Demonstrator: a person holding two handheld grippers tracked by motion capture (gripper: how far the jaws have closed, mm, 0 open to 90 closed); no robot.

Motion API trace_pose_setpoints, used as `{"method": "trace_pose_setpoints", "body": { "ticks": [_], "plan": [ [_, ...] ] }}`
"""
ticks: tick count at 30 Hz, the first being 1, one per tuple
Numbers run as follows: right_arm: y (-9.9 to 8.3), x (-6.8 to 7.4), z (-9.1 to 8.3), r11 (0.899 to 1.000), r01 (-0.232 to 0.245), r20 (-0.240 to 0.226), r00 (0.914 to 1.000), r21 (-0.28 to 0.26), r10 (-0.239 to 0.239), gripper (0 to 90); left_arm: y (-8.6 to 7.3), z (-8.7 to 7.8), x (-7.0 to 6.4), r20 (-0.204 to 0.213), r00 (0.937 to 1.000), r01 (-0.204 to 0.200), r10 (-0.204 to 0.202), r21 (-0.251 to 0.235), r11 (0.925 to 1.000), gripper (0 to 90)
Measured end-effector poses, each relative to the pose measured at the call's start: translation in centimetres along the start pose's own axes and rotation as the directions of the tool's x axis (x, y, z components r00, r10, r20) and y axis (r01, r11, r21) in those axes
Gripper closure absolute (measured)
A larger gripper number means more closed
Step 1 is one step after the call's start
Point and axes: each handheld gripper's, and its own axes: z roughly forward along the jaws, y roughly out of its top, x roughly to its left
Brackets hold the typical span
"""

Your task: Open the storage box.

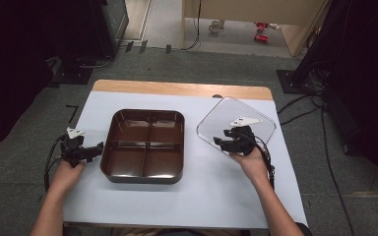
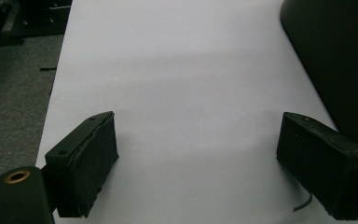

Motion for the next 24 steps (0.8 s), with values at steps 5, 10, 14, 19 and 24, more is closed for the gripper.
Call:
{"method": "trace_pose_setpoints", "body": {
  "ticks": [5, 10, 14, 19, 24],
  "plan": [
    [-0.6, 1.3, 0.5, 0.999, 0.037, -0.024, 0.999, -0.018, -0.037, 45.1, 0.0, 0.0, 0.0, 0.0, 1.0, 0.0, 0.0, 0.0, 1.0, 12.2],
    [-1.3, 2.6, 1.5, 0.999, 0.048, -0.055, 0.9972, -0.023, -0.05, 45.1, 0.0, 0.0, 0.0, 0.0, 1.0, 0.0, 0.0, 0.001, 1.0, 12.2],
    [-2.1, 3.5, 2.7, 0.999, 0.043, -0.074, 0.9964, -0.006, -0.043, 45.1, 0.0, 0.0, 0.0, 0.0, 1.0, -0.001, 0.001, 0.001, 1.0, 12.2],
    [-2.7, 4.0, 3.2, 0.998, 0.052, -0.079, 0.9954, -0.02, -0.054, 44.9, 0.0, 0.0, 0.0, 0.0, 1.0, 0.0, 0.0, 0.001, 1.0, 12.2],
    [-3.3, 4.6, 3.8, 0.998, 0.057, -0.077, 0.9953, -0.013, -0.057, 44.8, 0.0, 0.0, 0.0, 0.0, 1.0, 0.0, 0.0, 0.0, 1.0, 12.2]
  ]
}}
